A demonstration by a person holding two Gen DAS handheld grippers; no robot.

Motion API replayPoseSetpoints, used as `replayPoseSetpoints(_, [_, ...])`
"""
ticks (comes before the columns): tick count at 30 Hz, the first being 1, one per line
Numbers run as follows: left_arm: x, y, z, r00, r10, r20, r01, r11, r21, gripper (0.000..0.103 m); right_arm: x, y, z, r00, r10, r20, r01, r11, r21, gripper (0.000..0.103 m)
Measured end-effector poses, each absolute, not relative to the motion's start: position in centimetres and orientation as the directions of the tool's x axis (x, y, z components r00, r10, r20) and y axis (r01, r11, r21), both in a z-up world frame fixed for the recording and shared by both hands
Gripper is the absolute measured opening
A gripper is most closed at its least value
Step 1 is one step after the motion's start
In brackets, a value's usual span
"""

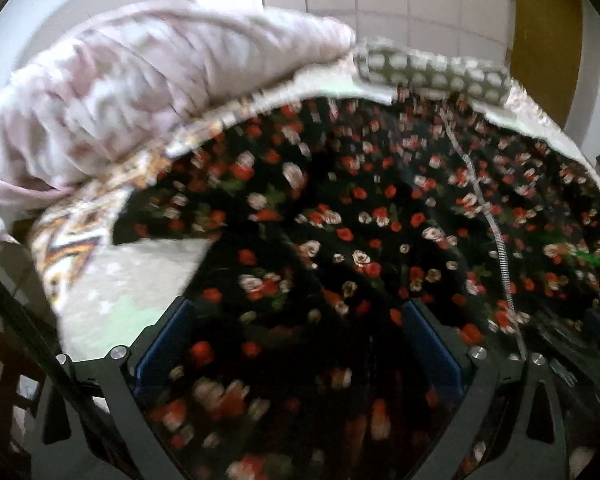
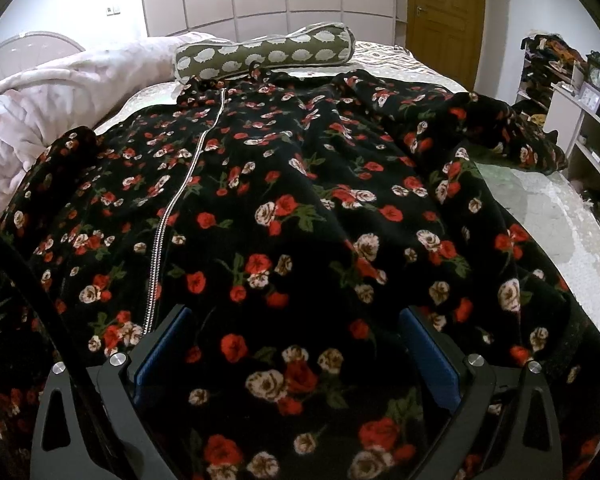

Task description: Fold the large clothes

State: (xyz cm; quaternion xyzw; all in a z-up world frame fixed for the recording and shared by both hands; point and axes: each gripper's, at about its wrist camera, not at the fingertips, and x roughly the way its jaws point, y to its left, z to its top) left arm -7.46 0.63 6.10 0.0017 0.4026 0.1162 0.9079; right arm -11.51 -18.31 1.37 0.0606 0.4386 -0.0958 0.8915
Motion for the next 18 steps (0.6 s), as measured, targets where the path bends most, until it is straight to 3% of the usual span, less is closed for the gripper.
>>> replayPoseSetpoints(5, [-11.7,0.6,8.1,0.676,0.276,-0.683,-0.231,0.96,0.159,0.103,-11.6,-18.3,1.4,0.597,-0.117,-0.794,0.224,0.974,0.025,0.103])
replayPoseSetpoints(8, [-11.7,1.4,8.6,0.687,0.228,-0.69,-0.239,0.968,0.081,0.103,-11.7,-18.4,1.4,0.594,-0.11,-0.797,0.214,0.977,0.025,0.103])
replayPoseSetpoints(12, [-10.3,1.2,8.8,0.695,0.192,-0.693,-0.165,0.98,0.106,0.103,-12.1,-18.7,1.3,0.602,-0.086,-0.794,0.192,0.98,0.04,0.103])
replayPoseSetpoints(18, [-10.8,2.2,11.3,0.776,0.156,-0.611,-0.095,0.987,0.131,0.103,-12.2,-18.7,1.3,0.602,-0.089,-0.793,0.193,0.981,0.037,0.103])
